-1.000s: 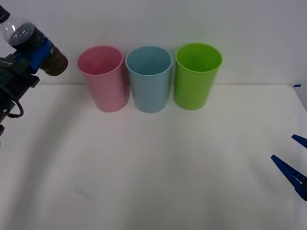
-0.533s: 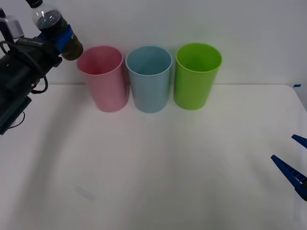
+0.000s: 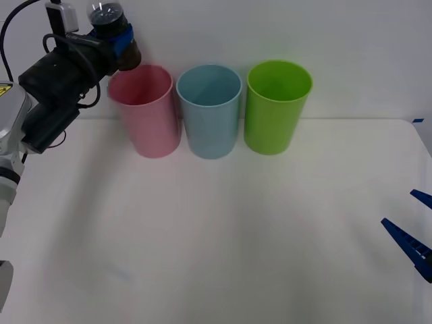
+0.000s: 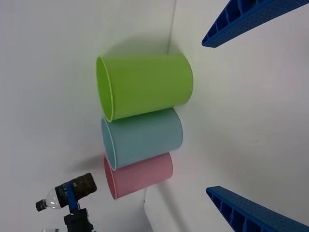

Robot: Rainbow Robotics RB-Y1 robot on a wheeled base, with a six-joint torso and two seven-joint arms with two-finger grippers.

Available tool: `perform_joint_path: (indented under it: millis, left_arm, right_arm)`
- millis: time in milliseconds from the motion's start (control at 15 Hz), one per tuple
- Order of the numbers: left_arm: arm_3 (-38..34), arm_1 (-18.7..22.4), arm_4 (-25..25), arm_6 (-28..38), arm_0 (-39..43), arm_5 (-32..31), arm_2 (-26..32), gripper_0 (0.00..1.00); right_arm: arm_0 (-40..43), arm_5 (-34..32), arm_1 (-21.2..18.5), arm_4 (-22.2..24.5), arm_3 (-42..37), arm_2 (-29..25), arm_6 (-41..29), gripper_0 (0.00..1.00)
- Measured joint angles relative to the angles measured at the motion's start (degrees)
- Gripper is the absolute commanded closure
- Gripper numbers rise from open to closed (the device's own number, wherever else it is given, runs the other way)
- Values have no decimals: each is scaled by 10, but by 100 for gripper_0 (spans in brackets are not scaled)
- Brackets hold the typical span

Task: Grasp the object on the table and drop it into the matching bin: aluminum can to the light blue bin, PET bottle to the pink bin.

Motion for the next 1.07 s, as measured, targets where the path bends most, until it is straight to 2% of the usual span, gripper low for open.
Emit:
perform_joint_path:
  millis: [133, 200, 333, 400, 800, 1067]
  left_arm:
    - [0, -12, -14, -2, 0, 3, 0, 91]
    - [0, -14, -18, -3, 0, 3, 0, 74]
    - [0, -14, -21, -5, 0, 4, 0, 8]
    - [0, -14, -21, -5, 0, 3, 0, 0]
    - [0, -14, -14, -3, 0, -7, 0, 0]
    - [0, -7, 11, -9, 11, -21, 0, 0]
  right_arm:
    - [0, 0, 0, 0, 0, 0, 0, 0]
    - [0, 0, 0, 0, 0, 0, 0, 0]
    - [0, 0, 0, 0, 0, 0, 0, 0]
    - [0, 0, 0, 0, 0, 0, 0, 0]
    - [0, 0, 0, 0, 0, 0, 0, 0]
    - [0, 0, 0, 0, 0, 0, 0, 0]
